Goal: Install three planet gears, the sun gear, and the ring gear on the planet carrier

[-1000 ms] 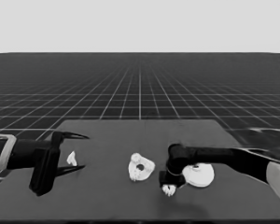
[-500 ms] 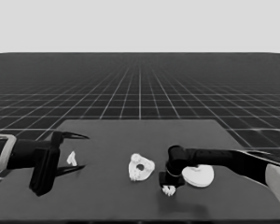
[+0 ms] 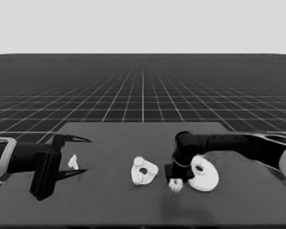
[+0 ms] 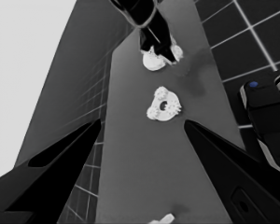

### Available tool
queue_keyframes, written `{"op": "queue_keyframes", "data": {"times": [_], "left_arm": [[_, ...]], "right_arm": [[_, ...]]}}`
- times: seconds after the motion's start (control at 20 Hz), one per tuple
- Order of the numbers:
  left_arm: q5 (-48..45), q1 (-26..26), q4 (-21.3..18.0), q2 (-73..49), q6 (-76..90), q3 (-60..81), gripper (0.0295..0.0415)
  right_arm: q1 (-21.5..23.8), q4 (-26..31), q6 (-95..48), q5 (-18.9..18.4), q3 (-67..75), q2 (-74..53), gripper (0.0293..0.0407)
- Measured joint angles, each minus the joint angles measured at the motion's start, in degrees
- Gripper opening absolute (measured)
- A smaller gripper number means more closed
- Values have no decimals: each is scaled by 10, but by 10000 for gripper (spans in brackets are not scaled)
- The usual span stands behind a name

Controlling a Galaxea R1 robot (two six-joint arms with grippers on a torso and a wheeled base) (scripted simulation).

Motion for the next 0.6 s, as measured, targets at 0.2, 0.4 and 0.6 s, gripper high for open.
{"op": "queue_keyframes", "data": {"times": [0.2, 0.4, 0.6], "left_arm": [[0, 0, 0, 0, 0, 0, 385], [0, 0, 0, 0, 0, 0, 385], [0, 0, 0, 0, 0, 0, 385]], "right_arm": [[17, 17, 3, 1, 3, 0, 310], [40, 41, -51, 11, -230, 174, 310], [44, 48, -124, 22, -396, 271, 310]]}}
